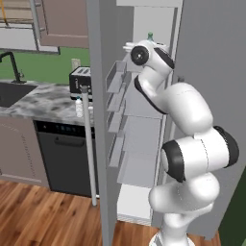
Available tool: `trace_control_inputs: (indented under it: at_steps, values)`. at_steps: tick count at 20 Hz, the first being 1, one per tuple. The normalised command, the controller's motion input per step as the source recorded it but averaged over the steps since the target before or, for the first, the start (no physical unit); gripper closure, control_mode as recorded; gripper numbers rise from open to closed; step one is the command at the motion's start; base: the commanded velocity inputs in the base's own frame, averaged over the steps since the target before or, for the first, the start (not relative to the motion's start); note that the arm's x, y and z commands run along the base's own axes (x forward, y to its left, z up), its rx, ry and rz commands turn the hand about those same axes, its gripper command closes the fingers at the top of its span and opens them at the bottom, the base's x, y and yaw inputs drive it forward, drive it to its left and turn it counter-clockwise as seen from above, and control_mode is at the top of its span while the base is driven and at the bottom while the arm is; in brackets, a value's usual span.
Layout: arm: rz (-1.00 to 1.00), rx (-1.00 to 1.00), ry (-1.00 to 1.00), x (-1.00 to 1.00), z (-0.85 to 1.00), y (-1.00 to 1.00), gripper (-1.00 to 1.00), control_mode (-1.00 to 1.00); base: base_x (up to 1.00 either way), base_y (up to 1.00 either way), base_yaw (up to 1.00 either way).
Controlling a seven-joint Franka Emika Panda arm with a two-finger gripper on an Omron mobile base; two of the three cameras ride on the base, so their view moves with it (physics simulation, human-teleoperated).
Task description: Take the bottled waters from the counter and place them in the freezer to freeze. Close the freezer door after placing the bottles.
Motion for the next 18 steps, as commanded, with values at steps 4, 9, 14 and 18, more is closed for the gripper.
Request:
trace_control_inputs:
  at_steps: [4, 9, 14, 18]
  values:
    - [0.0, 0.0, 0.0, 0.47, 0.0, 0.0, 1.0, -1.0, 0.0, 0.0, 0.0]
    - [0.0, 0.0, 0.0, 0.39, -0.05, 0.0, 1.0, -1.0, 0.0, 0.0, 0.0]
    - [0.0, 0.0, 0.0, 0.41, -0.37, 0.0, 1.0, -1.0, 0.0, 0.0, 0.0]
    - [0.0, 0.0, 0.0, 0.45, -0.26, 0.0, 1.0, -1.0, 0.0, 0.0, 0.0]
